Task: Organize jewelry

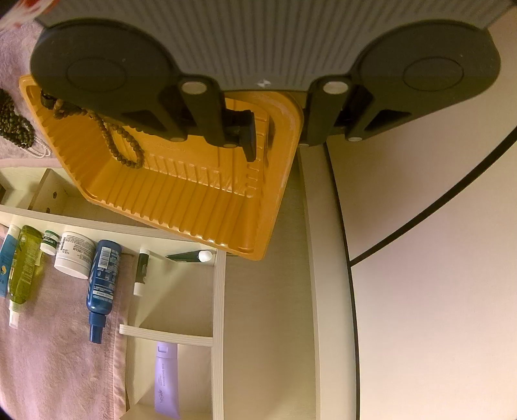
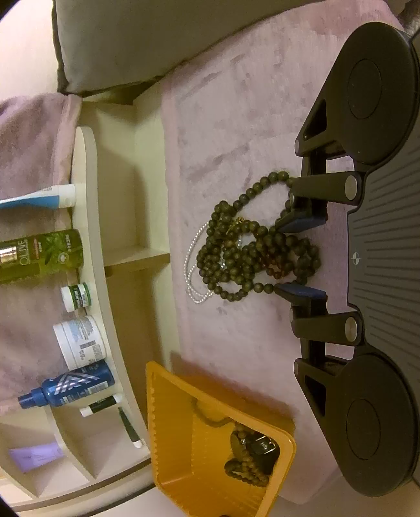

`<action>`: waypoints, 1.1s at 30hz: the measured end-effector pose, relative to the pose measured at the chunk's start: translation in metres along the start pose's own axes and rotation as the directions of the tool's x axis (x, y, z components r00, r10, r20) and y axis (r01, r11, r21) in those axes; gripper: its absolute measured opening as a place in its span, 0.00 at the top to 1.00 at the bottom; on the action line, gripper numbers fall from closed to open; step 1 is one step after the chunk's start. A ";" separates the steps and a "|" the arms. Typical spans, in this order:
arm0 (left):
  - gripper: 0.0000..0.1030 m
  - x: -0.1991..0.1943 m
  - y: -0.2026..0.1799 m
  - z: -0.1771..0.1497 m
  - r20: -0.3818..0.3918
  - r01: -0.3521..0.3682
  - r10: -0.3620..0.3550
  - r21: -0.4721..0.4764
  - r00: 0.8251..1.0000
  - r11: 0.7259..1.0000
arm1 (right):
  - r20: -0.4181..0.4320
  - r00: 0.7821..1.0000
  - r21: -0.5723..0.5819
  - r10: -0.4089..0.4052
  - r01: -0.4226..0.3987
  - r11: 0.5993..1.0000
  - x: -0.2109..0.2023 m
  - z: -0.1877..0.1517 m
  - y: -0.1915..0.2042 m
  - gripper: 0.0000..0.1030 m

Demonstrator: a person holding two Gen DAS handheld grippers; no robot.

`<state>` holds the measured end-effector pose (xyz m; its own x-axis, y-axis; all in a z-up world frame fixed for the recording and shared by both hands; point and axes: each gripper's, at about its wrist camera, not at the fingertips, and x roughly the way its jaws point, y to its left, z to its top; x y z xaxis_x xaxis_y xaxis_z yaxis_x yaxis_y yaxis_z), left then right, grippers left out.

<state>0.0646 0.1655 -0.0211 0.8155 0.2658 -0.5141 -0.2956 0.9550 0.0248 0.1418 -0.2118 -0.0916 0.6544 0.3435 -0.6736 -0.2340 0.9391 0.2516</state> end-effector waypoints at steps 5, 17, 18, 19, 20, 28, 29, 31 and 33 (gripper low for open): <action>0.90 0.001 0.000 0.000 -0.003 -0.001 0.001 -0.001 1.000 1.000 | 0.011 1.000 -0.010 0.002 -0.002 1.000 0.000 -0.002 0.002 0.85; 0.90 0.001 0.000 0.000 -0.001 0.001 -0.001 0.001 1.000 1.000 | 0.103 0.995 0.034 0.005 -0.008 0.999 -0.038 0.006 -0.010 0.93; 0.90 0.001 0.000 0.000 -0.001 0.001 -0.001 0.001 1.000 1.000 | 0.114 0.993 0.038 0.007 -0.011 0.999 -0.043 0.009 -0.011 0.93; 0.90 0.001 0.000 0.000 -0.001 0.001 -0.001 0.001 1.000 1.000 | 0.128 0.992 0.040 0.008 -0.013 0.999 -0.048 0.011 -0.012 0.93; 0.90 0.001 0.000 0.000 -0.001 0.001 -0.001 0.001 1.000 1.000 | 0.141 0.990 0.037 0.011 -0.017 0.999 -0.053 0.015 -0.013 0.93; 0.90 -0.001 -0.001 0.001 0.005 0.004 -0.004 0.006 1.000 1.000 | 0.292 0.956 -0.013 0.013 -0.010 1.000 -0.099 0.055 -0.013 0.93; 0.90 -0.001 -0.001 0.001 0.005 0.004 -0.004 0.005 1.000 1.000 | 0.311 0.950 -0.021 0.014 -0.008 1.000 -0.104 0.060 -0.012 0.93; 0.90 -0.001 -0.001 0.001 0.005 0.004 -0.004 0.005 1.000 1.000 | 0.344 0.939 -0.040 0.014 0.000 0.999 -0.116 0.070 -0.011 0.93; 0.90 -0.001 -0.001 0.001 0.005 0.004 -0.004 0.006 1.000 1.000 | 0.378 0.926 -0.056 0.012 0.010 0.998 -0.128 0.078 -0.010 0.93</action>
<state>0.0648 0.1644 -0.0198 0.8194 0.2625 -0.5095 -0.2894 0.9568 0.0276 0.1167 -0.2655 0.0466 0.8747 0.3267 -0.3581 -0.2674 0.9414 0.2058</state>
